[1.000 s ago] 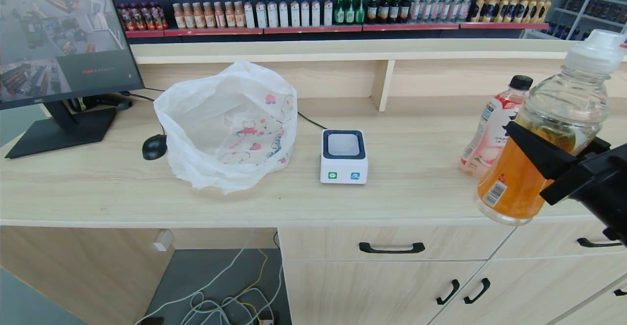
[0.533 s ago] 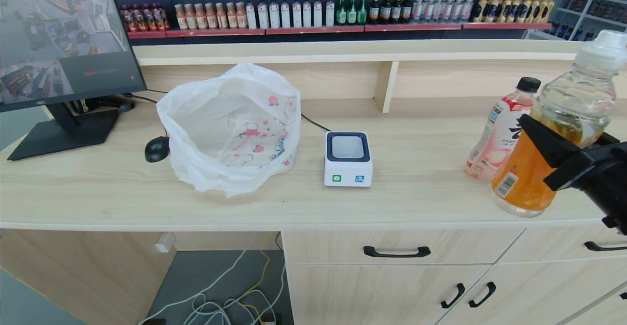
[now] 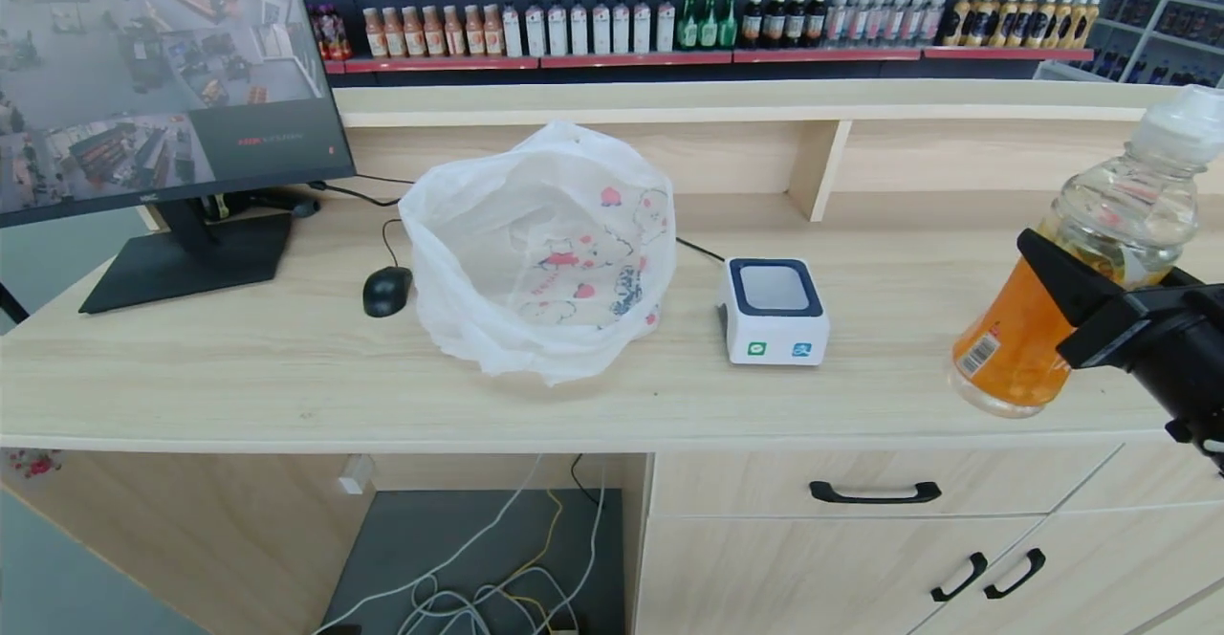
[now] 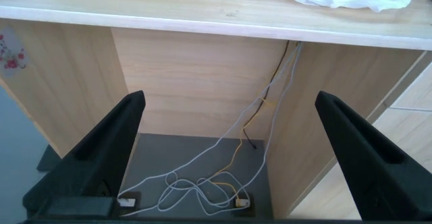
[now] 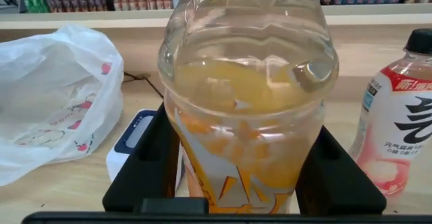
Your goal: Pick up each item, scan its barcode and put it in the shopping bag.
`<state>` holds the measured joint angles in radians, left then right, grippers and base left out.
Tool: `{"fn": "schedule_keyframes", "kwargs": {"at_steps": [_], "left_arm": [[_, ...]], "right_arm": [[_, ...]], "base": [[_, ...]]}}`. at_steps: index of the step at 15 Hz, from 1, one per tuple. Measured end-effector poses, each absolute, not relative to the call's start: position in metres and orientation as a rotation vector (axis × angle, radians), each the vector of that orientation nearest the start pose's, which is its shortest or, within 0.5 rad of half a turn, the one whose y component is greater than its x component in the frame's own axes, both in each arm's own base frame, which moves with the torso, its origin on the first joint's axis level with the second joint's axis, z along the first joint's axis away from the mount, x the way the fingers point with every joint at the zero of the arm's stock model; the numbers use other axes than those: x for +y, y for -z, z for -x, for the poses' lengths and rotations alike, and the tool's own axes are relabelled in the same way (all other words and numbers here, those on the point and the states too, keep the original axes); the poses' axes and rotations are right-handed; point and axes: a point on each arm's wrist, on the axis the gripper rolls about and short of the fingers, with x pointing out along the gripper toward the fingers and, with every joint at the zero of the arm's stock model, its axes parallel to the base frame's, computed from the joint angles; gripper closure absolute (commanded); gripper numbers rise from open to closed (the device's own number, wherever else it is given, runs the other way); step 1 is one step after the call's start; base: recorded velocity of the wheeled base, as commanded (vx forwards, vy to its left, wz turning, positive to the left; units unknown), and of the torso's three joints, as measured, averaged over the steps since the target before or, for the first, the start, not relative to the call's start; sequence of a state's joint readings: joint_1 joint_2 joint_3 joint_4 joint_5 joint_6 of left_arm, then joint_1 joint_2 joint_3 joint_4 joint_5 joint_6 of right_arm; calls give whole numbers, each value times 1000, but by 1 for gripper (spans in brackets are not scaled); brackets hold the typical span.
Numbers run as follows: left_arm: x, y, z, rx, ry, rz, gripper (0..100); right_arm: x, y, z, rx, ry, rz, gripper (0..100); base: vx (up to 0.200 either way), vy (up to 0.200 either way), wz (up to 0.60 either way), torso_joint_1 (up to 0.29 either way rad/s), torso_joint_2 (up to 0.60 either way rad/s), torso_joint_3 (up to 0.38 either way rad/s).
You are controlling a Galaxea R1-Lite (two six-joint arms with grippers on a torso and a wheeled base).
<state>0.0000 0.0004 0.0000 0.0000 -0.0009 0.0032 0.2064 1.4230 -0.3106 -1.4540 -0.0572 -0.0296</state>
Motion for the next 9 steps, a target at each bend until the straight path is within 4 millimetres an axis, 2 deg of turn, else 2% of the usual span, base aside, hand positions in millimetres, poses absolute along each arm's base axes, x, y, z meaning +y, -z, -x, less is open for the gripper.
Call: {"fn": "schedule_keyframes", "kwargs": {"at_steps": [5,9], "left_arm": [[0,-75,23,1,1,-4,0],[0,-75,23,0,2,-4,0]], "right_arm": [[38,-206,-192,-316,-136,-33,100],[48,-218,-193,-368,-184,-16,100]], "base": [[0,0,0,0,0,0],[0,0,0,0,0,0]]}}
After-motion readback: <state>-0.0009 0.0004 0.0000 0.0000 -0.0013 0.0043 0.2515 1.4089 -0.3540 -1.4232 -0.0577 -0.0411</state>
